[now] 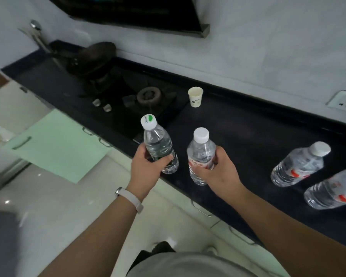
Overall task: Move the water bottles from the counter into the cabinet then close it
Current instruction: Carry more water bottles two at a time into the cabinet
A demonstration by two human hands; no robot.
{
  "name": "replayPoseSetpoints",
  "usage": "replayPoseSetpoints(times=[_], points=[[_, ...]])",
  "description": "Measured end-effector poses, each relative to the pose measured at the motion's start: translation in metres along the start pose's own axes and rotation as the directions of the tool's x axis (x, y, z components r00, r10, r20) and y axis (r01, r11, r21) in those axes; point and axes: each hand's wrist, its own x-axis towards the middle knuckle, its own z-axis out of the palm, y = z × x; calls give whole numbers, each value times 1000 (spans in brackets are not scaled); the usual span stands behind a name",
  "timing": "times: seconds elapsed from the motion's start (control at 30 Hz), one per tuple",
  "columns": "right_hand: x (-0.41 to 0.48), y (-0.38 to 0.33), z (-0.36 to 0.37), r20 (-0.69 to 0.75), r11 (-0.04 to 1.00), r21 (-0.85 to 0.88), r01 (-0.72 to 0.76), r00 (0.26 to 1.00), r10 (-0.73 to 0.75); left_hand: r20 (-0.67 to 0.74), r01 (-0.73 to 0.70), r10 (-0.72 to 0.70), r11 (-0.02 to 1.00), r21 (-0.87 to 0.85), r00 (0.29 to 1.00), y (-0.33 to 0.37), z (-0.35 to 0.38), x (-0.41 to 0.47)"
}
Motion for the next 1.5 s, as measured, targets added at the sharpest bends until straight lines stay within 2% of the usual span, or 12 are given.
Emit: replayPoseSetpoints(times=[0.2, 0.37, 0.67, 0.93, 1.17, 1.5], points=[[-1, -15, 49, 115, 995, -61, 83, 990, -76, -151, 10, -7, 1000, 19, 989, -16, -61, -13], [-13, -37, 111, 224, 991, -48, 125, 968, -111, -252, 35, -34, 999, -1, 967, -35, -129, -22], [-61, -76, 264, 278, 981, -93, 172, 950, -140, -359, 30, -54, 997, -72, 932, -77, -292, -40], [-102, -107, 411, 396, 962, -83, 261, 894, -209, -458, 37, -67, 997, -73, 887, -132, -438, -60], [-131, -135, 511, 551, 935, -73, 347, 796, -252, -603, 80, -131, 991, -110, 787, -173, -532, -94], [-132, -160, 631, 723, 915, -55, 399, 648, -239, -735, 184, -246, 969, -166, 632, -209, -614, -117]])
